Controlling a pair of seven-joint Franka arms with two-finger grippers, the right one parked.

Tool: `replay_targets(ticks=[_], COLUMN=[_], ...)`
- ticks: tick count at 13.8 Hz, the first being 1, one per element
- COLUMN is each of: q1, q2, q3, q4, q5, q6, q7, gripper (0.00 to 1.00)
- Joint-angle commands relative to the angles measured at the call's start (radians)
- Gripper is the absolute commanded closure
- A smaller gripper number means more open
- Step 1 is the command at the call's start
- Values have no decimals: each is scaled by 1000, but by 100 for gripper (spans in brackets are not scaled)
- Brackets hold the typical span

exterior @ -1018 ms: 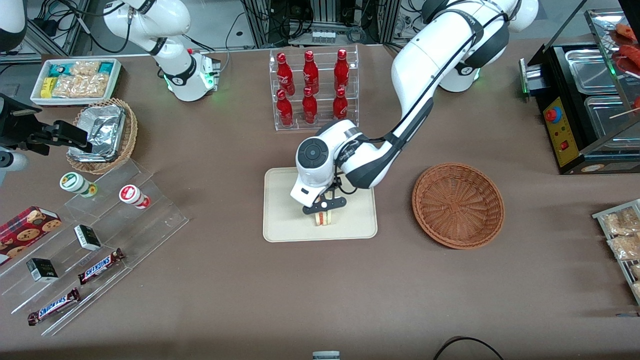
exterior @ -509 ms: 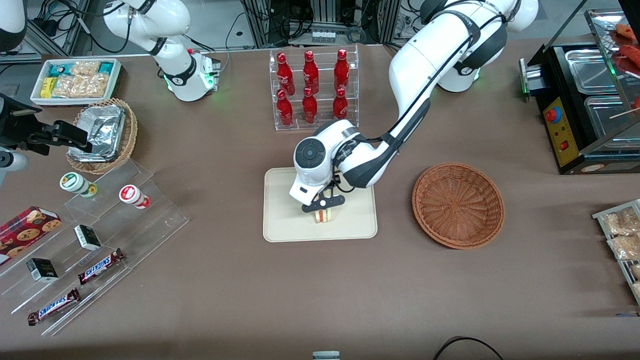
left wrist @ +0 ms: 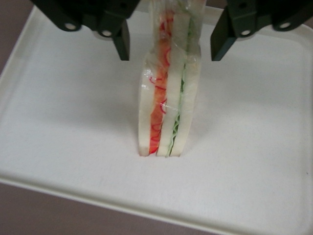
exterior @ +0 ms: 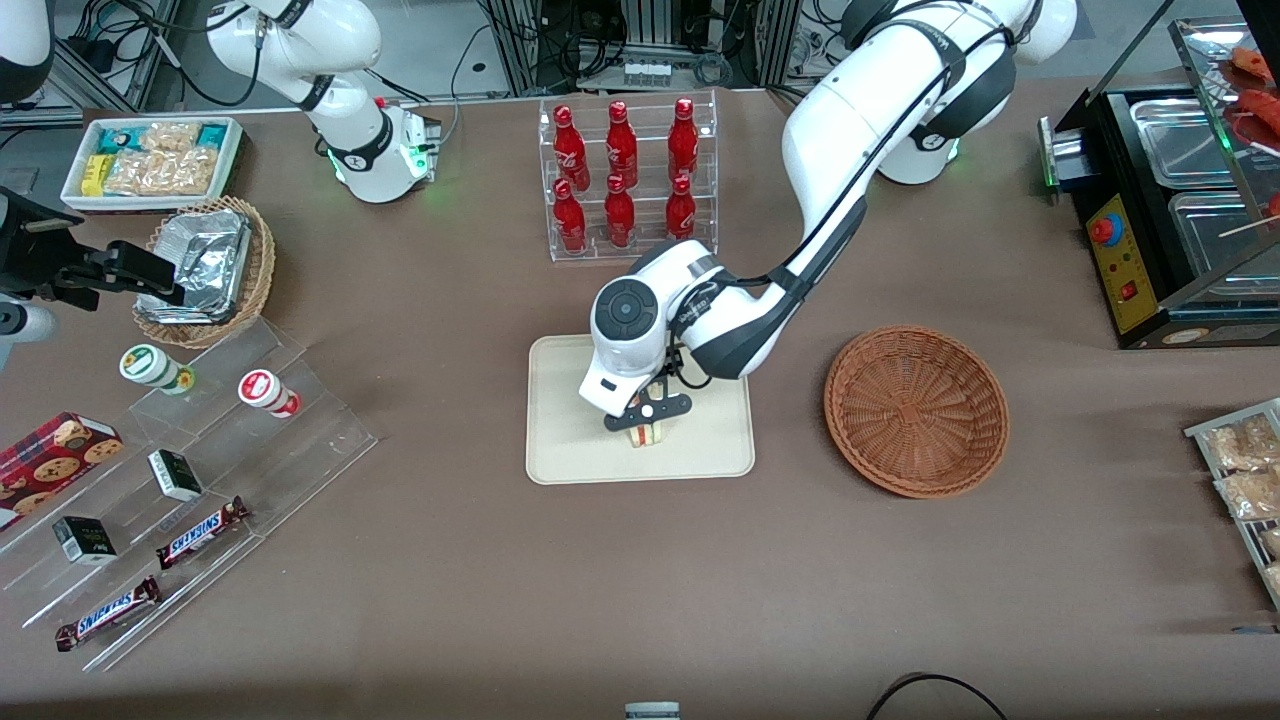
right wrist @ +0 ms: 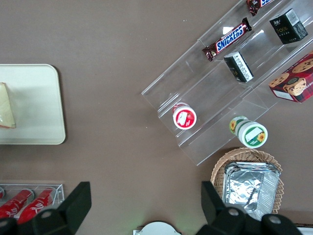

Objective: Place sandwich from basket to tray

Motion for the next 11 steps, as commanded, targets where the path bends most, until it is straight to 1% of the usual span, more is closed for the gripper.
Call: replay_targets(ticks=[1,3,4,6,8,10,11], q1=[2,52,80,103,178,200,241], q2=[-89,-138,-166,-227,-273,-306,-313], q3=[7,-2,-15,-13,-16,-5,-2], q4=[5,11,9,-20,-58,-86,-101], q5=[-14,-16,-20,-39,-39,-31,-22], q6=[-65,-106,-132,-200,-252,-310,-344], q7=[-3,28,83,186,278,305,319], gripper=[0,0,0,0,0,0,0])
